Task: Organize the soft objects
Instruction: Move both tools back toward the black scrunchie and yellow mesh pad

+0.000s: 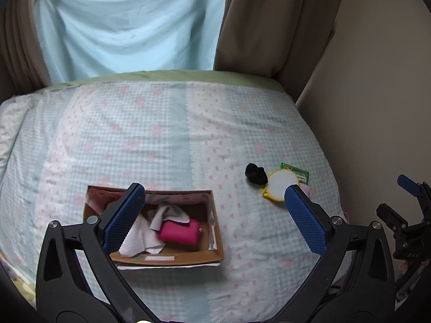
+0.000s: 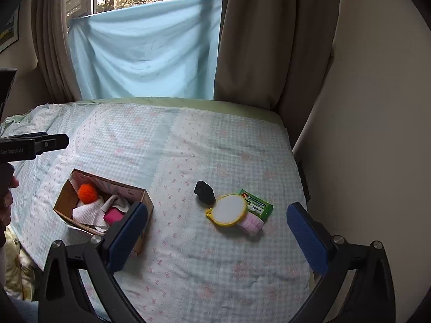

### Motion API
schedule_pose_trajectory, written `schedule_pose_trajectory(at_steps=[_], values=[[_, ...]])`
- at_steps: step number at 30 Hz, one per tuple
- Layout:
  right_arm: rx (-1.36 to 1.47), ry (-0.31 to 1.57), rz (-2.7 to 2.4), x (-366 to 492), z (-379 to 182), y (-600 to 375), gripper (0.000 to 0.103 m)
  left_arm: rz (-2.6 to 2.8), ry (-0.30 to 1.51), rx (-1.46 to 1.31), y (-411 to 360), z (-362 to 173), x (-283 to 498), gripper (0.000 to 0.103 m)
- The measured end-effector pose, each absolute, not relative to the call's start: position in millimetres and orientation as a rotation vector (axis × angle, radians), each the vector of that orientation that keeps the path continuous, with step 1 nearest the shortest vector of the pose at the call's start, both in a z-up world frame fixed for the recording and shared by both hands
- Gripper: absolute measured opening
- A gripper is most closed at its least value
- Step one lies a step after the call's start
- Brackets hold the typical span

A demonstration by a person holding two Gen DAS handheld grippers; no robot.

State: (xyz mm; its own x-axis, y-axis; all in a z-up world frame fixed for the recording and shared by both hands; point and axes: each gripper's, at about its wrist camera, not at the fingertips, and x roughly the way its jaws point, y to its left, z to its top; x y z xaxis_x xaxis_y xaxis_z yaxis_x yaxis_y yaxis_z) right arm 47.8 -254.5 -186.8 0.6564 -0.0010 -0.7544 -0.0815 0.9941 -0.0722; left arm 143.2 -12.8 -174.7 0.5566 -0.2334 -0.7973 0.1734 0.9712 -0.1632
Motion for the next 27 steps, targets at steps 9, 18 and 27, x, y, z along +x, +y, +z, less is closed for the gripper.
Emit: schedule_pose_trajectory(at_steps=[9,18,27], values=[[-0.134,0.941,0.202,95,-251,-308,0.103,-0.254,1.078,-0.042,-91,-230,177,0.103],[-0.245,1.042,0.359,154,-328,-326,0.103,-0.382,1.188,0.058,-151,-323,248,0.103],[-0.441,1.112,0.534,191,-423,-323,0.103,-0.435,1.292,0.076,-188,-435,300,0.103]])
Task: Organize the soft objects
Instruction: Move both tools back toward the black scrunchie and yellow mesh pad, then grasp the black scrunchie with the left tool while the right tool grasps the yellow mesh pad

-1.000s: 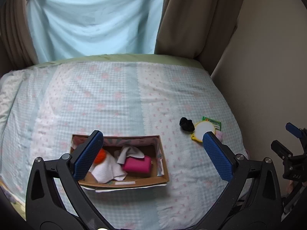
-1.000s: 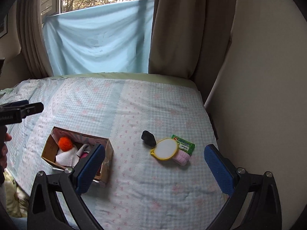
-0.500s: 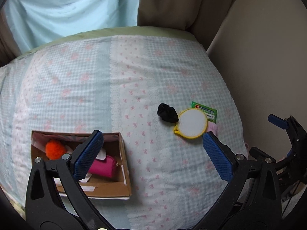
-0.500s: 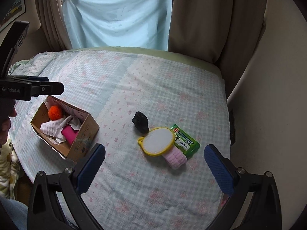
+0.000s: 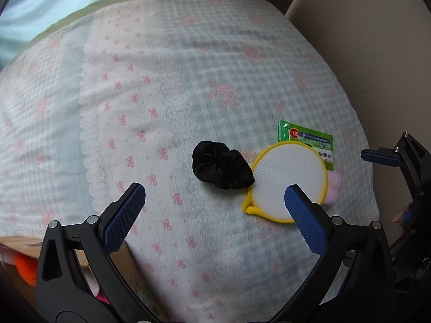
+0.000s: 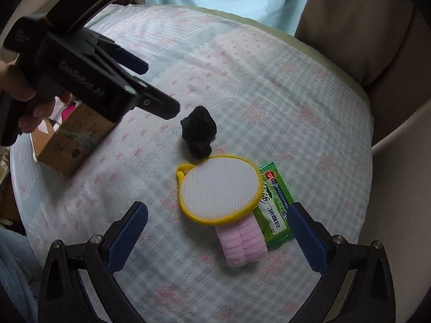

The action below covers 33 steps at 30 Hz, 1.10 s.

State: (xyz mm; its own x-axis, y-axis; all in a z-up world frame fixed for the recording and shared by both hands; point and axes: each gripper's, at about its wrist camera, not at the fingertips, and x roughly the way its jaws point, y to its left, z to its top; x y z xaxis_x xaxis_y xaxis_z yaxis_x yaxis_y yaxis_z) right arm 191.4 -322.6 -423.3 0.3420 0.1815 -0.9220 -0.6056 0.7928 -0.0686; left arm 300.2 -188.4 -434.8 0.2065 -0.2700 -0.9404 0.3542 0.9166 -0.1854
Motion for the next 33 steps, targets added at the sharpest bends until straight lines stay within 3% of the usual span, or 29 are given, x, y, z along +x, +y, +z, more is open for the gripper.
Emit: schedule_pose_trajectory(at_steps=[6,15,21,26,28,29,30,33], values=[[-0.539,1.116,0.588,195,-472,-329,0.103,-0.436,1.332,0.083,-198,-483,313,0.103],[-0.530,1.082,0.652,214,-484,-318,0.103,-0.420,1.354,0.034,-201,-516,334,0.102],[-0.494,1.121,0.674,227,-501,-313,0.103,-0.443,1.350,0.046,-211,-526,336,0.092],[-0.464,1.141,0.688,234,-510,-312,0.103,-0.442,1.326,0.096,-214,-529,337,0.068],[-0.473,1.140,0.694,235,-511,-309,0.102,-0.440,1.320,0.113,-213,-528,338,0.050],[-0.478,1.137,0.696,236,-512,-308,0.097,-0.440,1.319,0.110,-211,-527,340,0.044],[-0.483,1.134,0.697,236,-512,-306,0.095,-0.435,1.317,0.110,-209,-525,341,0.032],[-0.512,1.131,0.699,238,-514,-299,0.085,-0.431,1.326,0.091,-203,-526,346,0.025]])
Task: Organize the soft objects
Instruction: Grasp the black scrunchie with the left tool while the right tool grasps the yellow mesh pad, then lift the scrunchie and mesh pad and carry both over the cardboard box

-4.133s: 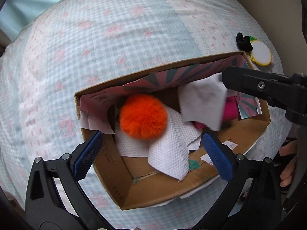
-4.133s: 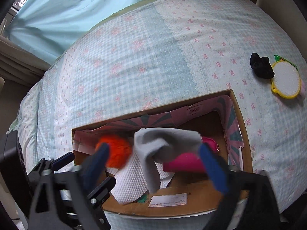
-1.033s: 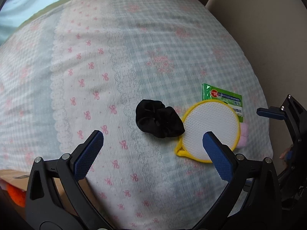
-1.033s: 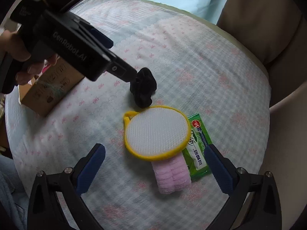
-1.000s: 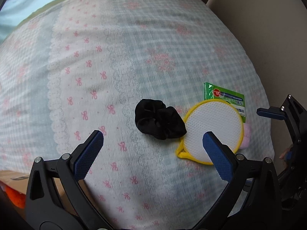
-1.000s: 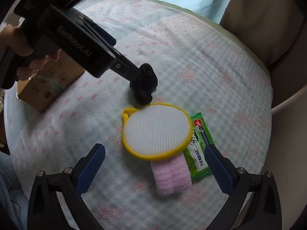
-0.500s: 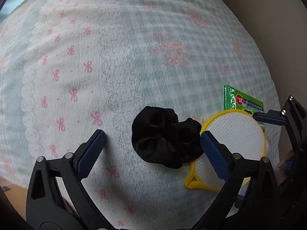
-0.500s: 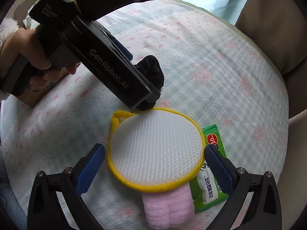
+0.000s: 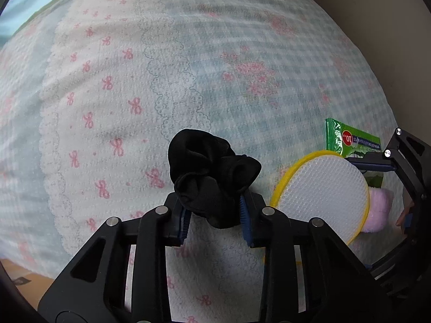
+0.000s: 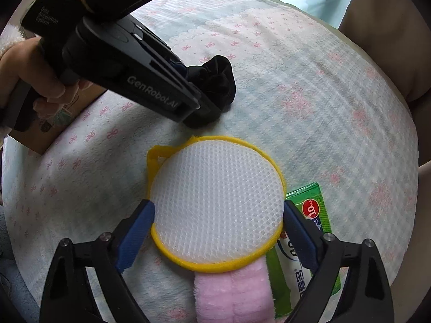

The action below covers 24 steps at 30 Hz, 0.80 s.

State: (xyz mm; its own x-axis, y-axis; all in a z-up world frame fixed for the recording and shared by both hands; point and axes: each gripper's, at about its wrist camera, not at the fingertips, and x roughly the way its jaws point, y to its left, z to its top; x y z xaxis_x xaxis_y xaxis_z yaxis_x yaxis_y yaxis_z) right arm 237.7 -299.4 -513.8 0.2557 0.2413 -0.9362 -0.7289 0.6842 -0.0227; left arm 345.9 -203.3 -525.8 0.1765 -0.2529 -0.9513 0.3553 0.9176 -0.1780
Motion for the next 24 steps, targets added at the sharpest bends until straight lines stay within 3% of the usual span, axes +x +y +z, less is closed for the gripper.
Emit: schedule_pose_trajectory(at_steps=[7,14,24], values=[[-0.560,1.154,0.706,242,-523,-290,0.070,-0.439,1.325,0.078,-199,-525,356,0.018],[-0.554,1.185,0.742,242,-525,-282,0.038,-0.434,1.311,0.058,-185,-508,343,0.014],[-0.503,1.157,0.709,241,-511,-283,0.031,-0.418,1.283,0.041,-171,-486,336,0.014]])
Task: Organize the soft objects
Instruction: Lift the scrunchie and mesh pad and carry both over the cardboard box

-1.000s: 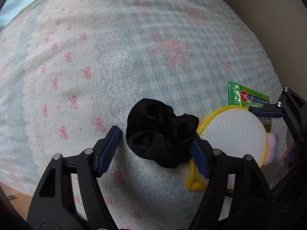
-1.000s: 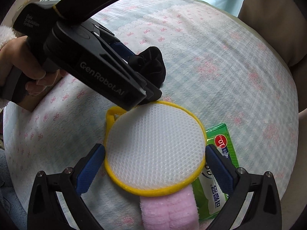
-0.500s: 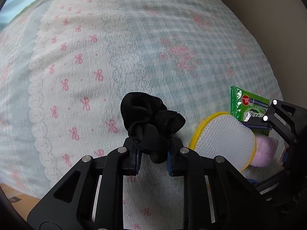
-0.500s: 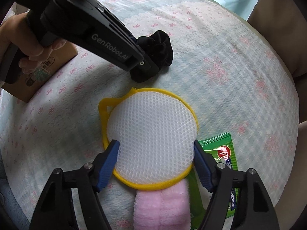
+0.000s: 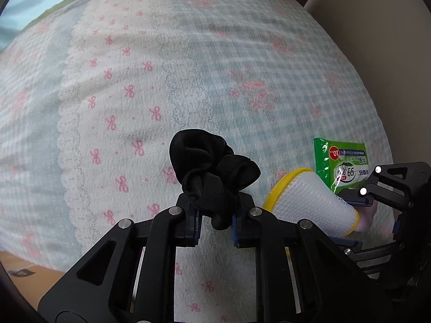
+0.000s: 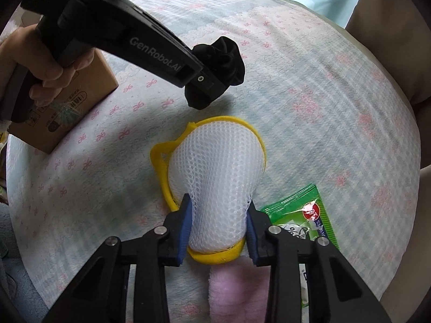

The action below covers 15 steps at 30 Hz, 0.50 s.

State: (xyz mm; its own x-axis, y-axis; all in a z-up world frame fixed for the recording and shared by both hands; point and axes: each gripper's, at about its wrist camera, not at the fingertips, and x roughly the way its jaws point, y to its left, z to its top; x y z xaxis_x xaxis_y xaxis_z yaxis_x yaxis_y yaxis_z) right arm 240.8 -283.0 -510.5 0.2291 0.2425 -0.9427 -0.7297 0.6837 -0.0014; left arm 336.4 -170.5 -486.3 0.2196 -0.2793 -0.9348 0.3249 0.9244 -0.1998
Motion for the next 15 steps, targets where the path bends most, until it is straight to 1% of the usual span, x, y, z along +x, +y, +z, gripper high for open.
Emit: schedule_pose_trajectory(at_steps=[9,15], values=[[-0.373,1.116,0.652,261,-474,-301,0.030,-0.385,1.234,-0.006,-154,-446,330,0.014],[-0.293,1.082,0.573,251,-424,-305,0.030,-0.375,1.179,-0.047,-144,-398,319,0.014]])
